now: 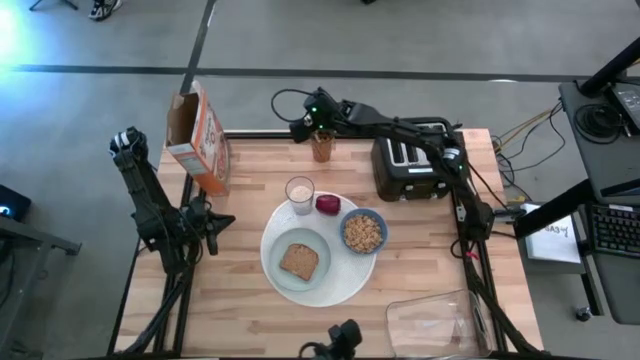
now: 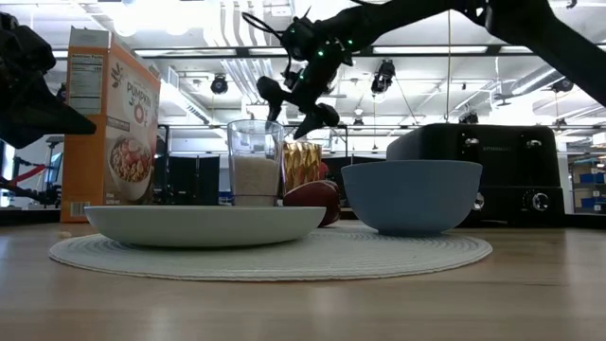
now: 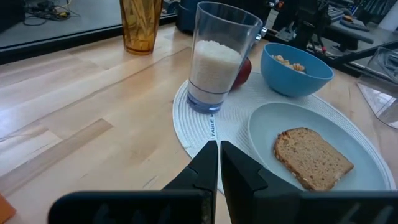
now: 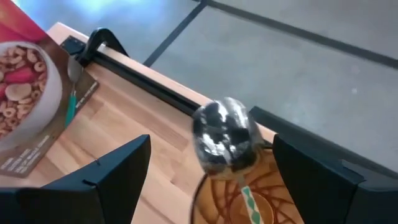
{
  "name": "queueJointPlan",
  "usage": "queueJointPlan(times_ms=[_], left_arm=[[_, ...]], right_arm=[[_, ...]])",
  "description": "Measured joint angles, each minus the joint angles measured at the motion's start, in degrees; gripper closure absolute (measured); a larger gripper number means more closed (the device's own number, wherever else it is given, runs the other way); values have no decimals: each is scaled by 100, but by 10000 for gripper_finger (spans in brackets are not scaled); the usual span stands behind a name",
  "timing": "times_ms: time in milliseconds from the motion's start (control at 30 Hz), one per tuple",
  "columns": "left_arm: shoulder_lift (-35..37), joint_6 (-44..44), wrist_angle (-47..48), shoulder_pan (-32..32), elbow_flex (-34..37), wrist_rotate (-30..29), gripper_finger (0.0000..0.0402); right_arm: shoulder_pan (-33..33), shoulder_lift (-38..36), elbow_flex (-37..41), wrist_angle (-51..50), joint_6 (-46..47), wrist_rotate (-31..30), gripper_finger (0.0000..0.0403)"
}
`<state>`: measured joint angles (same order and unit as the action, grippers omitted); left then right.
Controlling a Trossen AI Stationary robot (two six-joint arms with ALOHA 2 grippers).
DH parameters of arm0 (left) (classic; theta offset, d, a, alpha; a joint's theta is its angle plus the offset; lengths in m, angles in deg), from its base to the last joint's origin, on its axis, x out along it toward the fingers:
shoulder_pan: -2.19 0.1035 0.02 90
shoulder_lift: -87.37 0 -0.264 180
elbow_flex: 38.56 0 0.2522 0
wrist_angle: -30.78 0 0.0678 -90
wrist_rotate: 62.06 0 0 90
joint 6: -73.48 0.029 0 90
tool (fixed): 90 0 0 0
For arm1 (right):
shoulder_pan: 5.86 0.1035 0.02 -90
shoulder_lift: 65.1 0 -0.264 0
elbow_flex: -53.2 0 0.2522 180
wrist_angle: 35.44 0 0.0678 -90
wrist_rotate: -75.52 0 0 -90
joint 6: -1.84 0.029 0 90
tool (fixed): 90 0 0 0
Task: Arrange a breakfast setting
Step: Put the spoon on the placemat
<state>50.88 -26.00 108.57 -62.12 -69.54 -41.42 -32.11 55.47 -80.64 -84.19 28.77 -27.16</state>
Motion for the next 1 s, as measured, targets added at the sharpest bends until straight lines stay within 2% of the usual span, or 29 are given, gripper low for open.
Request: queueJointPlan(times_ms=[167,333,633,1000], left_arm=[[0,0,-8,0,0,0,400],[0,0,-20,0,0,0,400],[0,0,-59,0,0,0,400],[-2,0,-107,0,0,0,400]], right_arm=[[47,226,-261,-113,58,-171,77],[181,393,-402,-257,-97,-823,78],[229,337,-426,-657,-168,-1398,78],[255,289,-426,-834,-414,-1453,78]])
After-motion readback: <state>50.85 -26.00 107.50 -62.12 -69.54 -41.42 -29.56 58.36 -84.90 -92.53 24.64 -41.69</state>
